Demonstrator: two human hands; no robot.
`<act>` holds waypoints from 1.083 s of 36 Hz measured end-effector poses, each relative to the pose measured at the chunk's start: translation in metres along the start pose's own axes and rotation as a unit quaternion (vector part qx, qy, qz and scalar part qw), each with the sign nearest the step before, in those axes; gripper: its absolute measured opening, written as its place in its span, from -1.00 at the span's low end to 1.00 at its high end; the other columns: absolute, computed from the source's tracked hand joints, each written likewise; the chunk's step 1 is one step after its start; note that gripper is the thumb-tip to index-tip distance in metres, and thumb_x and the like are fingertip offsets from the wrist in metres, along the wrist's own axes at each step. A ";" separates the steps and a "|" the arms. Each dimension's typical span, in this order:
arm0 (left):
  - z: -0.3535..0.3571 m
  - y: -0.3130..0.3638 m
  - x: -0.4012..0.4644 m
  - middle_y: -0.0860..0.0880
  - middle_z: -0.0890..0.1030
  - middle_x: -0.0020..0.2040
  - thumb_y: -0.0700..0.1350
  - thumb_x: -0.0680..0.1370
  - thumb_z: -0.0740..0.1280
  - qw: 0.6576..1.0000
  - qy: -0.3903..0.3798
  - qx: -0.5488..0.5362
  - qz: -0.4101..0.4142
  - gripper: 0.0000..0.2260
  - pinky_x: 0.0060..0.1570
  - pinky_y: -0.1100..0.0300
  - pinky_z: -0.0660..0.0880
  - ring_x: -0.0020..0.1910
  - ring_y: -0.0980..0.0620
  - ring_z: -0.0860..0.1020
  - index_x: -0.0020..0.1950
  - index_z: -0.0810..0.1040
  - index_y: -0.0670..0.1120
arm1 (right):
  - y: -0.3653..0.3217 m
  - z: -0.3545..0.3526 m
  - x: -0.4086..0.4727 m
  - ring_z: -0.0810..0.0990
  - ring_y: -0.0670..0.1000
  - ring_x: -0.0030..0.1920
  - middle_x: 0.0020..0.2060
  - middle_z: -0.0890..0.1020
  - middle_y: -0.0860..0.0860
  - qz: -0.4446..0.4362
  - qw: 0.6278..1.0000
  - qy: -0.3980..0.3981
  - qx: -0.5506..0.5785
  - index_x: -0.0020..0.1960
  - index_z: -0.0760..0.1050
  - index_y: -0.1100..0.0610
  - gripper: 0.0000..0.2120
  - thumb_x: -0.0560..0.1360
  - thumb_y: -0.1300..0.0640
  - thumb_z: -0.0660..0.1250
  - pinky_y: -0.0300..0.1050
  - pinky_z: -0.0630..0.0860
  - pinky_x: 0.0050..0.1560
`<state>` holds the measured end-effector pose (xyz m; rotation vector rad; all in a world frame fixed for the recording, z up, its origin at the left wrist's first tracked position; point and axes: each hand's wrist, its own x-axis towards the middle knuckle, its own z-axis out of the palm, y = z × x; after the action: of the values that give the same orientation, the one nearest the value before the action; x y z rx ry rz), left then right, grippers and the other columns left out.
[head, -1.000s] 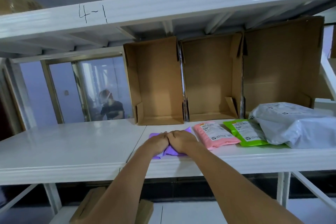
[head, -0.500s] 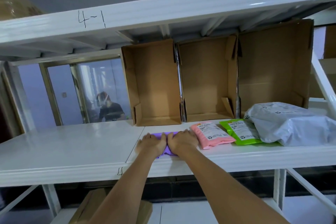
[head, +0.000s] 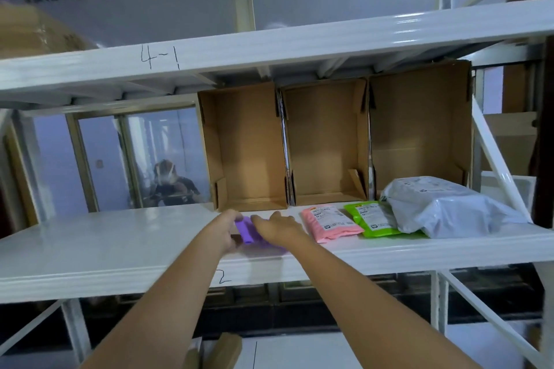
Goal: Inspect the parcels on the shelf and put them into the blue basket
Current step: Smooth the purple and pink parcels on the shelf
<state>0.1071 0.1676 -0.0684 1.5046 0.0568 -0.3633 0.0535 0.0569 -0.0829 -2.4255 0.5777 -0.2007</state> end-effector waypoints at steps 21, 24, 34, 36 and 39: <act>0.058 -0.022 -0.035 -0.14 0.59 -0.17 -0.16 0.55 0.21 0.984 -0.118 0.120 0.054 -0.84 -0.39 0.24 0.50 -0.30 -0.04 0.54 -0.17 0.52 -0.16 | 0.070 -0.072 -0.009 0.60 0.18 0.13 0.10 0.64 0.17 0.038 0.976 0.212 0.008 0.14 0.58 0.24 -0.75 0.54 0.22 0.22 -0.05 0.52 0.03; 0.067 -0.021 -0.035 -0.18 0.61 -0.12 -0.21 0.54 0.22 0.982 -0.109 0.139 0.072 -0.89 -0.43 0.23 0.53 -0.30 -0.08 0.58 -0.09 0.52 -0.19 | 0.089 -0.084 -0.006 0.58 0.14 0.14 0.11 0.62 0.12 0.070 0.978 0.179 -0.079 0.21 0.54 0.19 -0.69 0.51 0.13 0.24 -0.03 0.55 0.10; 0.060 -0.029 -0.002 -0.17 0.36 0.38 0.24 0.48 0.29 0.842 0.133 0.507 0.129 -0.30 0.27 0.06 0.31 0.35 -0.15 0.34 0.45 0.21 -0.16 | 0.107 -0.073 0.006 0.58 0.10 0.12 0.11 0.60 0.10 0.057 0.983 0.131 -0.115 0.26 0.44 0.19 -0.58 0.51 -0.05 0.30 -0.07 0.52 0.03; 0.060 -0.031 0.001 -0.17 0.39 0.36 0.26 0.43 0.35 0.838 0.127 0.518 0.115 -0.22 0.26 0.06 0.32 0.34 -0.15 0.36 0.45 0.19 -0.17 | 0.105 -0.073 0.008 0.59 0.08 0.06 0.07 0.60 0.10 0.073 0.985 0.134 -0.081 0.25 0.42 0.24 -0.50 0.46 -0.06 0.39 -0.12 0.50 -0.08; 0.063 -0.026 -0.001 -0.15 0.45 0.31 0.10 0.35 0.53 0.888 0.126 0.430 0.100 -0.20 0.17 0.08 0.43 0.29 -0.13 0.45 0.39 0.21 -0.20 | 0.101 -0.077 0.014 0.58 0.02 -0.08 0.00 0.62 0.05 0.078 0.988 0.129 -0.026 0.13 0.53 0.19 -0.58 0.38 -0.04 0.44 -0.21 0.45 -0.21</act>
<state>0.0878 0.1056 -0.0883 2.4133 -0.0656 0.0008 0.0082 -0.0625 -0.0835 -2.4077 0.8943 -0.4419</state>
